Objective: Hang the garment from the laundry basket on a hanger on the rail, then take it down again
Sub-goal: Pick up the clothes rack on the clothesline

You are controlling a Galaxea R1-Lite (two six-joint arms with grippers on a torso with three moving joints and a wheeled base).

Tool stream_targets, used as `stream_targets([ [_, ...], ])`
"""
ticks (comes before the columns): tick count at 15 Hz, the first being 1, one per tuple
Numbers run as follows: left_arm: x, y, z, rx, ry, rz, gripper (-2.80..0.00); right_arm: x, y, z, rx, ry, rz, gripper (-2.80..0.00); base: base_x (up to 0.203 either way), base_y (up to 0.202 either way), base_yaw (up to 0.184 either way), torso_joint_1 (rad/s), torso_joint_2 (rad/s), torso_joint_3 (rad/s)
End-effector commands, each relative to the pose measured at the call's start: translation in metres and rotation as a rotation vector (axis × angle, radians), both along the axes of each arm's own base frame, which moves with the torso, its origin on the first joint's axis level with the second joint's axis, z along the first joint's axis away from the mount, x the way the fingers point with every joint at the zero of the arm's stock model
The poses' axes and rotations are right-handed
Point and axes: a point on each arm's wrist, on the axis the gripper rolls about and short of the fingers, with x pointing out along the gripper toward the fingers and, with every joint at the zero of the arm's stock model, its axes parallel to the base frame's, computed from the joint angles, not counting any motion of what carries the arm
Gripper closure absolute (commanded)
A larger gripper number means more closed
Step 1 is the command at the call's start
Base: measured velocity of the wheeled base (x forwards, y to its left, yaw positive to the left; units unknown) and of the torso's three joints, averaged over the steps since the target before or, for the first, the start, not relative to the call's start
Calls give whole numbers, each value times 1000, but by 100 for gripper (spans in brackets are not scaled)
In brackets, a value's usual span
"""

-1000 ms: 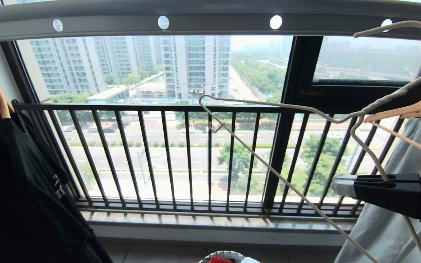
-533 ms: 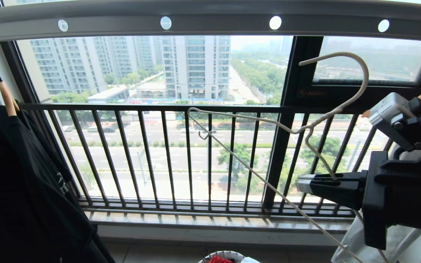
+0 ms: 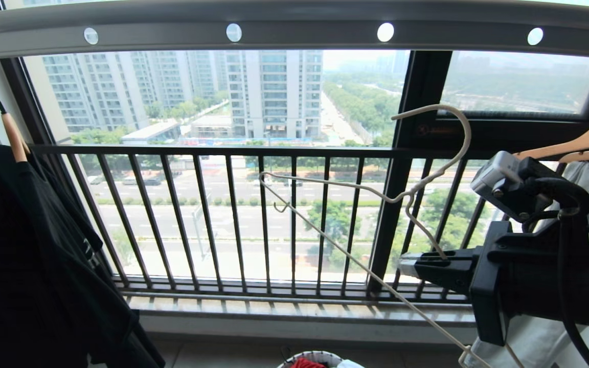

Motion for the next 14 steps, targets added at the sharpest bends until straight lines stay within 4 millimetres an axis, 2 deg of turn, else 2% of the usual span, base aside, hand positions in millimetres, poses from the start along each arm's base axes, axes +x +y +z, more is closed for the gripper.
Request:
stream_targets([
  [1, 0, 0, 0, -1, 1, 1, 0, -2, -1, 2, 7, -8, 1, 0, 0, 0, 0, 0, 0, 0],
  [9, 0, 0, 0, -1, 1, 1, 0, -7, -6, 7, 21, -27, 2, 0, 0, 0, 0, 0, 0, 0],
  [14, 0, 0, 0, -1, 1, 1, 0, -10, -8, 9, 25, -40, 2, 0, 0, 0, 0, -133, 300, 156],
])
